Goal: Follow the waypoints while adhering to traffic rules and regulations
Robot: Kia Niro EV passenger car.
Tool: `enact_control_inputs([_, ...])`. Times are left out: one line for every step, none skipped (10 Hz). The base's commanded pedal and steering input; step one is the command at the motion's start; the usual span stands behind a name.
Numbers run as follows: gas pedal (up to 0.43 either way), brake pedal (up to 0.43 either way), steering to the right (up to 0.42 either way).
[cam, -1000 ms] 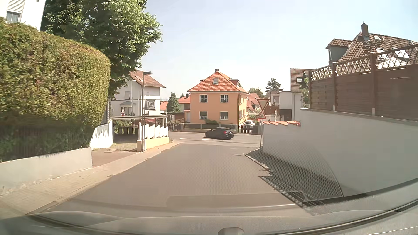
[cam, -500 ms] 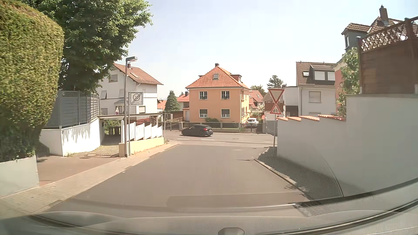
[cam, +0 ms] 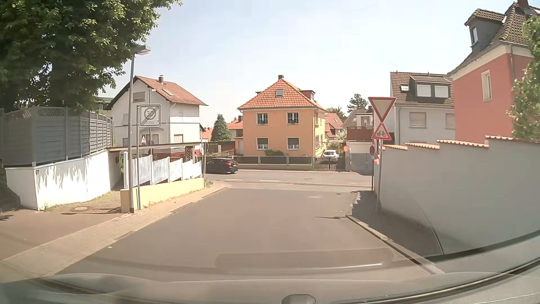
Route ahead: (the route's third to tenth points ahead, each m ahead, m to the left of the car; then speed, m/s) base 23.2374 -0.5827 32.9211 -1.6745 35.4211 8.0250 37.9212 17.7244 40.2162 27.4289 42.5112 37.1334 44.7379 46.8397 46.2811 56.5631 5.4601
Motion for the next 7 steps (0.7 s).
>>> enact_control_inputs([0.0, 0.317, 0.0])
enact_control_inputs([0.0, 0.311, 0.001])
enact_control_inputs([0.0, 0.299, 0.001])
enact_control_inputs([0.0, 0.274, 0.001])
enact_control_inputs([0.0, 0.274, 0.002])
enact_control_inputs([0.0, 0.268, 0.004])
enact_control_inputs([0.0, 0.268, 0.008])
